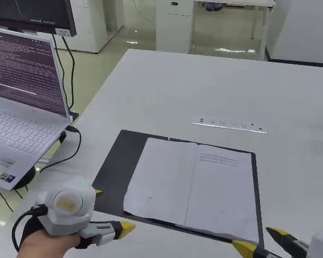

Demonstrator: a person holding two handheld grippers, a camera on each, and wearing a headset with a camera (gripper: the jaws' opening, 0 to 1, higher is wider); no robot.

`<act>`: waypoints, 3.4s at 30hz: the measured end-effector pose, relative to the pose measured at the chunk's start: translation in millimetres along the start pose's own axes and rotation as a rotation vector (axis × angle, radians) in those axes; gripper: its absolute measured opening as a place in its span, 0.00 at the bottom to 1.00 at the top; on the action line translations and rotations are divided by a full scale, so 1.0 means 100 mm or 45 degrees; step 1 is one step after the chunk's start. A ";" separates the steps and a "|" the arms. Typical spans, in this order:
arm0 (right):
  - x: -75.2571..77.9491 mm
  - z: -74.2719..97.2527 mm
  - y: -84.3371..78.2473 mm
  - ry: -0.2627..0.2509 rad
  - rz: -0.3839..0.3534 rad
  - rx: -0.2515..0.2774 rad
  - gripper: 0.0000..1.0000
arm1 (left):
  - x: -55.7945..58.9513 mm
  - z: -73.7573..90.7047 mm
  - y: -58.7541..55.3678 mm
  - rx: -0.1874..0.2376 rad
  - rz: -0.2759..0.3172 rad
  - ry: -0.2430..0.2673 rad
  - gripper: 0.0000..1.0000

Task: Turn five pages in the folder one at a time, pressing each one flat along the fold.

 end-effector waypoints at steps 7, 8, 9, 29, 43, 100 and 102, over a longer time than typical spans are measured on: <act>0.00 0.03 -0.01 0.001 0.001 -0.005 0.70 | 0.11 -0.08 0.04 -0.008 -0.028 -0.034 0.69; 0.00 0.03 -0.02 0.001 -0.001 -0.005 0.70 | 0.13 -0.09 0.05 -0.009 -0.032 -0.039 0.69; -0.01 0.03 -0.02 0.001 -0.002 -0.005 0.70 | 0.14 -0.11 0.06 -0.010 -0.035 -0.043 0.69; 0.00 0.06 0.02 -0.016 -0.046 0.016 0.69 | 0.43 -0.42 0.24 -0.025 -0.089 -0.141 0.67; -0.05 0.13 -0.07 -0.023 -0.066 0.005 0.69 | 0.76 -0.69 0.25 -0.059 -0.128 -0.237 0.68; 0.01 0.34 -0.20 -0.102 -0.141 -0.023 0.69 | 1.79 -2.11 0.24 -0.118 -0.215 -0.449 0.61; 0.03 0.35 -0.21 -0.105 -0.149 -0.022 0.69 | 1.81 -2.16 0.21 -0.122 -0.211 -0.447 0.60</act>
Point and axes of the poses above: the centre of the closed fingertips' face, and the gripper's own axes: z roughly backward along the fingers, x roughly to its right, y roughly out of its top, the point moved 7 cm from there along z, roughly backward along the fingers, and after that the axes turned 14 degrees about z, right-handed, at the moved point
